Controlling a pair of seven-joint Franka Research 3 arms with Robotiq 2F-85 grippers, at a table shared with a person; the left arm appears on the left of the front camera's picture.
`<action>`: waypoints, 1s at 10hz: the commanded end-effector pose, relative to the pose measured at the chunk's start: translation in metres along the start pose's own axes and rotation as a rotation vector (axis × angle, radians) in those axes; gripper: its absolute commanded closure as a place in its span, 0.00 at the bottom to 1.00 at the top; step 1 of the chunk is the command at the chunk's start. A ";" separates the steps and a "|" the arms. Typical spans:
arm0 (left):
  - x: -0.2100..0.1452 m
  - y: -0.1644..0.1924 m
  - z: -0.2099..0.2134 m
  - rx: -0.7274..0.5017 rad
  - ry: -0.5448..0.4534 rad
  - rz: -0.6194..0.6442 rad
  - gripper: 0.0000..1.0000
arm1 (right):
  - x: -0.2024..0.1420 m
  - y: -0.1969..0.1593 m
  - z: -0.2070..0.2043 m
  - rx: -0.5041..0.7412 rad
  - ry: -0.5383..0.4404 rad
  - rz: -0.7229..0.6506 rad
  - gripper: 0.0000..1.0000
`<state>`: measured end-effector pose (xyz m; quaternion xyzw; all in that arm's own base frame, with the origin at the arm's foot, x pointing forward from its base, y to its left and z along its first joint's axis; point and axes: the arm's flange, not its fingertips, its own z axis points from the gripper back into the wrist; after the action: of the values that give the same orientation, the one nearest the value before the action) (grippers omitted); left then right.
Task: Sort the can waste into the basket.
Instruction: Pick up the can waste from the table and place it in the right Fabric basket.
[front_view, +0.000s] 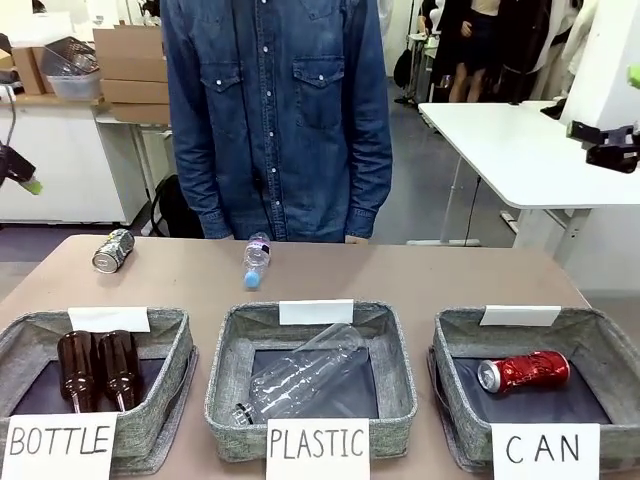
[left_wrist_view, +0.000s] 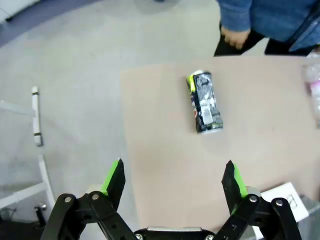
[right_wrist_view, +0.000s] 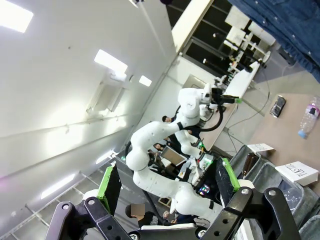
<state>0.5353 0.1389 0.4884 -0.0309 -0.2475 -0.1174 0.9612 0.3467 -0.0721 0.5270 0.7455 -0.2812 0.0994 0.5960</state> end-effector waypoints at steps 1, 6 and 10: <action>0.012 -0.016 -0.022 -0.076 -0.039 0.079 0.00 | 0.000 0.001 0.002 -0.001 0.012 0.012 0.00; 0.017 -0.038 -0.052 -0.055 -0.031 0.080 0.00 | 0.000 0.001 0.002 -0.001 0.012 0.012 0.00; 0.026 -0.042 -0.078 -0.052 0.037 0.102 0.00 | 0.000 0.001 0.002 -0.001 0.012 0.012 0.00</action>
<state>0.5720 0.0874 0.4430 -0.0701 -0.2472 -0.0761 0.9634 0.3467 -0.0722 0.5270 0.7455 -0.2814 0.0994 0.5960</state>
